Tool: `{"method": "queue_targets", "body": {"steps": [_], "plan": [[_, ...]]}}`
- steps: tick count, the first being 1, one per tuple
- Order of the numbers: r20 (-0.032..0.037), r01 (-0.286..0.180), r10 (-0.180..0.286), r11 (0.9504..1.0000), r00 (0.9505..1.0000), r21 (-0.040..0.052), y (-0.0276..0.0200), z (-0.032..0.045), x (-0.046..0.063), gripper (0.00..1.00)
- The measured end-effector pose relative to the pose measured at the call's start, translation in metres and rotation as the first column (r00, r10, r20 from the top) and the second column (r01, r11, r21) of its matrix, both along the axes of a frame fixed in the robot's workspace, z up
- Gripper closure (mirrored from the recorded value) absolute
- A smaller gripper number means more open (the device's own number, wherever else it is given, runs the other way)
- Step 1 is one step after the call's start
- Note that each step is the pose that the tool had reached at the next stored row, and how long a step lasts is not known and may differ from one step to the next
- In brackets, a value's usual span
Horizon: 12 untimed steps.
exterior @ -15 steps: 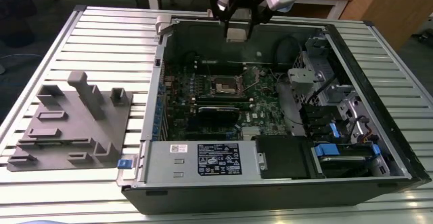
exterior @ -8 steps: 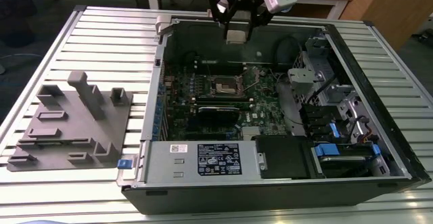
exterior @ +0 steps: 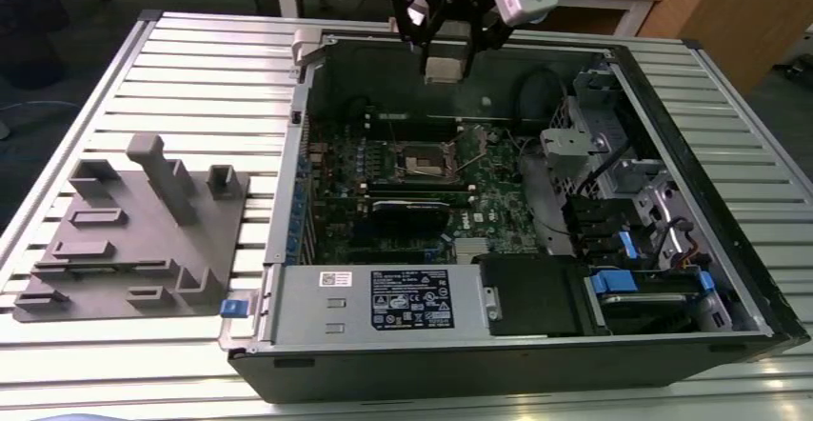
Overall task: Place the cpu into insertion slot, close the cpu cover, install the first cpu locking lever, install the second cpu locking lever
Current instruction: 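Place the cpu into insertion slot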
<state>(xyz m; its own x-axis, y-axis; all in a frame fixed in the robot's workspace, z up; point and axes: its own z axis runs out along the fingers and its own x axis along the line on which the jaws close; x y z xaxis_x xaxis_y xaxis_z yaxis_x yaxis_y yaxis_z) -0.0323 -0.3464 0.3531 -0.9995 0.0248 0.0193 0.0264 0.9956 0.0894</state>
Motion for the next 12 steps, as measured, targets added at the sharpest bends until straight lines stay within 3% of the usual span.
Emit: {"method": "queue_targets", "body": {"steps": [12], "plan": [[0.0002, 0.0, 0.0, 1.0, 1.0, 0.0003, 0.0, -0.0028, 0.0, 0.46]]}}
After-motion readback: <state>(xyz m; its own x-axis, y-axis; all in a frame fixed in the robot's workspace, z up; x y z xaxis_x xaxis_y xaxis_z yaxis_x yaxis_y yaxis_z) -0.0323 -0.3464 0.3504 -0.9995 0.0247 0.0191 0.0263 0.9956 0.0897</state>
